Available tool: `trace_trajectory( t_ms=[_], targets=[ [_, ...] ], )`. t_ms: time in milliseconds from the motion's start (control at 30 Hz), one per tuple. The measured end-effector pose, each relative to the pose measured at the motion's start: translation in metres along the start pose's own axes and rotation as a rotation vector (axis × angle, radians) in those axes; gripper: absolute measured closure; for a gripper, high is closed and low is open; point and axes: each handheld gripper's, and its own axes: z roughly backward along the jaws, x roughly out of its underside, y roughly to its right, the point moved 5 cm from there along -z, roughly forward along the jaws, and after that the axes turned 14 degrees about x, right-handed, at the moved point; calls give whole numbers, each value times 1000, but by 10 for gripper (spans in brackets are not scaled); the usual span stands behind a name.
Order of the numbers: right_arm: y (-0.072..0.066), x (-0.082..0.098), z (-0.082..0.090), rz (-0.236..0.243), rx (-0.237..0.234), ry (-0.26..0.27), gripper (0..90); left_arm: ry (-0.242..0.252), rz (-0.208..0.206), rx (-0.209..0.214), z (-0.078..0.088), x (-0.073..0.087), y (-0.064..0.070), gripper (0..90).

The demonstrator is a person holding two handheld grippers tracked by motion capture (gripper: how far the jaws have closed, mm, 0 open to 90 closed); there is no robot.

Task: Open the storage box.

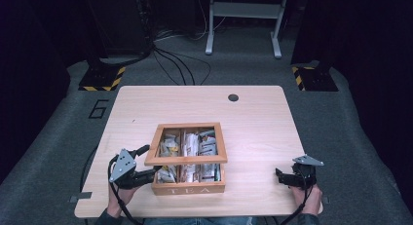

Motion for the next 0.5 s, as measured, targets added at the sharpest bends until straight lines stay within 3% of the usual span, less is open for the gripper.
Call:
trace_trajectory(
  t_ms=[367,500],
  targets=[
    [0,0,0,1,-1,2,91,20,4,-18,-2,-17,-13,332],
    [0,0,0,2,-2,2,92,18,-15,-30,-2,-26,-17,370]
  ],
)
